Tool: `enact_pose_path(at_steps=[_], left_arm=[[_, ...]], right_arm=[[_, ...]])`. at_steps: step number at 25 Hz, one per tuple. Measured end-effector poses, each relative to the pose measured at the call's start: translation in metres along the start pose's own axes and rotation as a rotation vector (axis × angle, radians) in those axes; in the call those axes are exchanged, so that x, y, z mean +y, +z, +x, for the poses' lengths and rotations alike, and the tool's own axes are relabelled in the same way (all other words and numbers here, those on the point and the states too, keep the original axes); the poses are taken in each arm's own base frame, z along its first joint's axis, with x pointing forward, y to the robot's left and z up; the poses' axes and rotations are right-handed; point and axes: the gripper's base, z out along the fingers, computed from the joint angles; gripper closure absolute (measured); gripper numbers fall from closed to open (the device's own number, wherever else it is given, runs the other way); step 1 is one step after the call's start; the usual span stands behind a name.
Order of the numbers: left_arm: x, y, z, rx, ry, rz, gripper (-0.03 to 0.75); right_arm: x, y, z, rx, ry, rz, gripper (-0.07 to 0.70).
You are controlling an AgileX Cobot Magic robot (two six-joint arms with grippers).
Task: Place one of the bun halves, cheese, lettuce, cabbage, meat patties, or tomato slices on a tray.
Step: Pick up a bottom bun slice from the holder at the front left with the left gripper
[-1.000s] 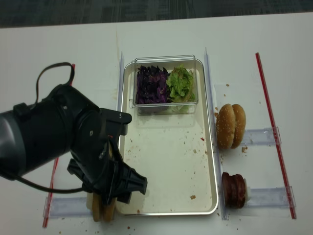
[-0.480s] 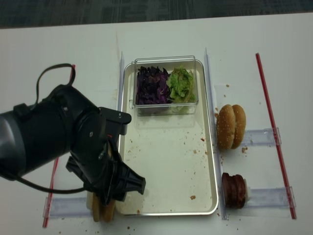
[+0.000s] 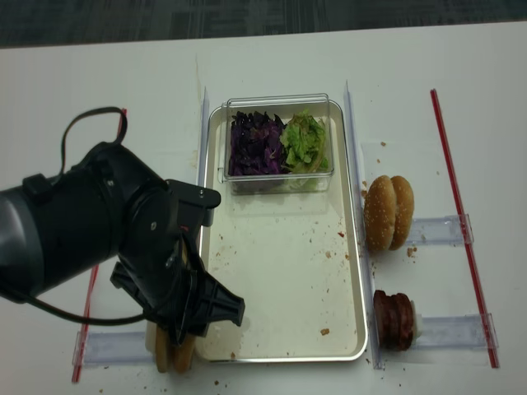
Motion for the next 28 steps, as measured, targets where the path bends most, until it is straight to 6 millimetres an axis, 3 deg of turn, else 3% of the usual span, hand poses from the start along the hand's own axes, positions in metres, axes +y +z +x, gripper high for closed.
enact_pose_path(at_steps=[28], left_arm=[[0.0040, -0.0005, 0.0001, 0.003, -0.017, -0.045, 0.558]], right_arm=[[0.0000, 0.0000, 0.0000, 0.000, 0.000, 0.000, 0.042]])
